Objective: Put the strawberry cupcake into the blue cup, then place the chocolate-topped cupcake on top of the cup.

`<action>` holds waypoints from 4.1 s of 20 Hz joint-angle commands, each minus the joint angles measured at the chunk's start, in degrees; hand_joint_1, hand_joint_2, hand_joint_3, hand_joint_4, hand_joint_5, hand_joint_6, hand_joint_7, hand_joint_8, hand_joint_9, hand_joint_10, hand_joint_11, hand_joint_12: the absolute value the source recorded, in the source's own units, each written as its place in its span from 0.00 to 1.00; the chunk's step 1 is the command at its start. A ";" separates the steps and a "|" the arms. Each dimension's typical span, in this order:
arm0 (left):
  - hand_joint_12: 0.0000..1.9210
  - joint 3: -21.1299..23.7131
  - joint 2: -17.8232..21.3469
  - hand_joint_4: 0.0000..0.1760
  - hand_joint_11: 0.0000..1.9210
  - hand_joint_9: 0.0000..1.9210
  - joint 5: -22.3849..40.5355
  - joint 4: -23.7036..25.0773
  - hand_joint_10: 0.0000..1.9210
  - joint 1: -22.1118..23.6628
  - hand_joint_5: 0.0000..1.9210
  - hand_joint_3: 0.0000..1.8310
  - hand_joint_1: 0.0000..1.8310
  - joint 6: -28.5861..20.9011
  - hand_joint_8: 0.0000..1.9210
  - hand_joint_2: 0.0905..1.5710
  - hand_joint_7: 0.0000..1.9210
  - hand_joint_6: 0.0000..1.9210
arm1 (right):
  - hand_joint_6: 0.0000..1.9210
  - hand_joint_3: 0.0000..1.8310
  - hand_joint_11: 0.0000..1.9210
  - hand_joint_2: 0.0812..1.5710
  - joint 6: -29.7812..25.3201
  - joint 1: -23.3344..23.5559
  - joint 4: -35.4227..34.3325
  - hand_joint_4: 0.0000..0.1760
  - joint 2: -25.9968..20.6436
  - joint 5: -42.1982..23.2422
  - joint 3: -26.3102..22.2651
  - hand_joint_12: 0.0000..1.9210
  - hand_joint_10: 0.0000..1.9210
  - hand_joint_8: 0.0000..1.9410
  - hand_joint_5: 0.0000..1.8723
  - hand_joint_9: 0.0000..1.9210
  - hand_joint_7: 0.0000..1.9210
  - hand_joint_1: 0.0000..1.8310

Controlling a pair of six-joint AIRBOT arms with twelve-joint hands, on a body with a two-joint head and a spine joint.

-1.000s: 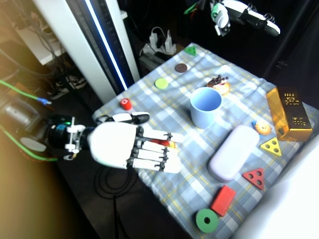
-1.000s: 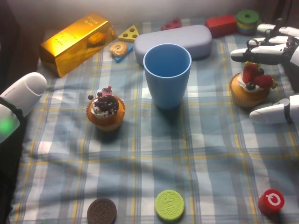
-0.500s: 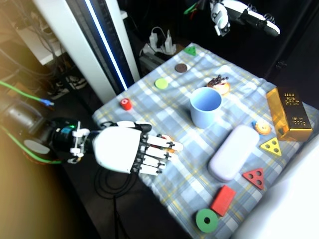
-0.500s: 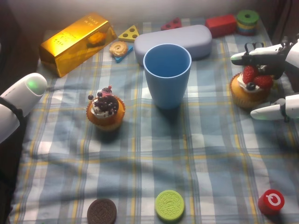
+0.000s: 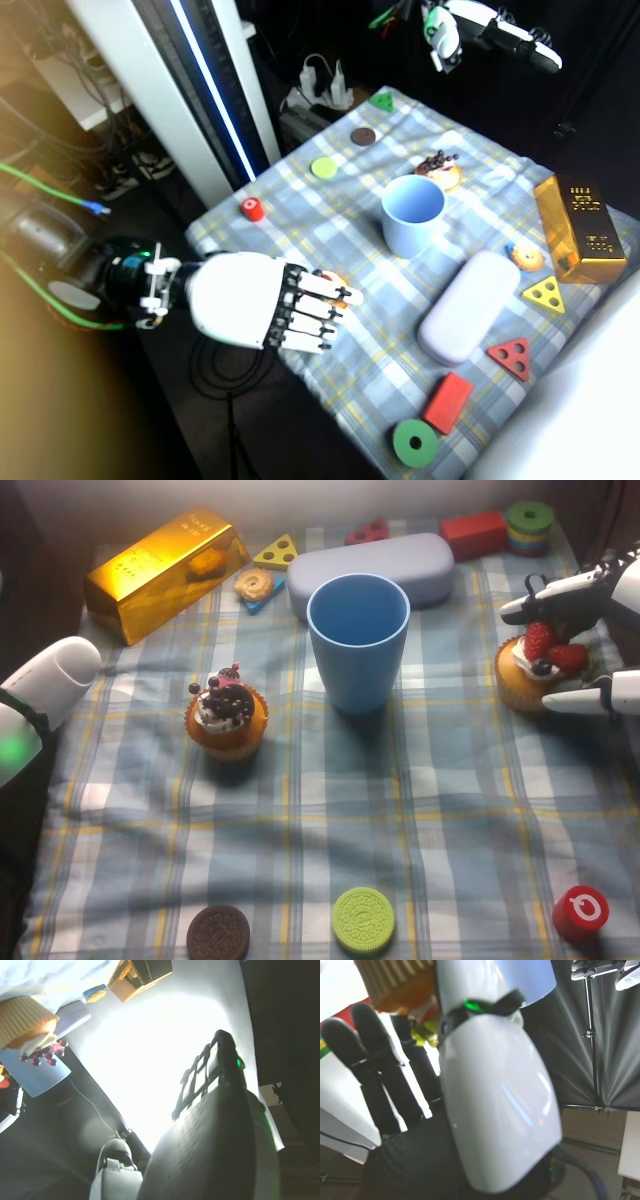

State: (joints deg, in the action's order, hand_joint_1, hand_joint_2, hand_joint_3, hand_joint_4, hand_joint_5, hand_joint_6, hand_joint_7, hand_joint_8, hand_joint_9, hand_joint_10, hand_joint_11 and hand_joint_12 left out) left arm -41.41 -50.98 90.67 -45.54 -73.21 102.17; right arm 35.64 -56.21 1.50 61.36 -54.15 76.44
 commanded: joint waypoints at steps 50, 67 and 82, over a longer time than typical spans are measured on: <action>0.00 -1.82 -1.11 0.00 0.00 0.00 5.08 2.34 0.00 0.59 0.00 0.00 0.00 -0.27 0.00 0.59 0.00 0.00 | 0.48 0.00 0.35 0.68 -7.74 26.88 18.02 0.00 3.16 -6.94 0.10 0.65 0.02 0.09 0.54 0.58 0.50 0.60; 0.00 -2.06 -1.37 0.02 0.00 0.00 4.69 2.54 0.00 1.01 0.02 0.00 0.00 -0.28 0.00 0.58 0.01 0.00 | 0.49 0.00 0.52 0.69 -7.74 25.94 18.57 0.00 6.50 -6.68 0.51 0.91 0.75 0.71 0.52 0.55 0.47 0.64; 0.00 -2.01 -1.36 0.00 0.00 0.00 4.77 2.52 0.00 1.01 0.03 0.00 0.00 -0.28 0.00 0.57 0.01 0.01 | 0.00 0.00 0.18 0.66 -7.90 25.23 19.17 0.15 6.01 -4.03 1.25 0.22 0.00 0.00 0.21 0.23 0.22 0.58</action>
State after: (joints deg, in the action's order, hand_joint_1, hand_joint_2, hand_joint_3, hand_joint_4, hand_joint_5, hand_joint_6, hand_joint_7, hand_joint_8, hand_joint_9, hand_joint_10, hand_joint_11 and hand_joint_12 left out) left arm -43.16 -52.38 88.38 -45.08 -72.49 102.15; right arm 28.12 -31.70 23.05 67.35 -51.99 77.60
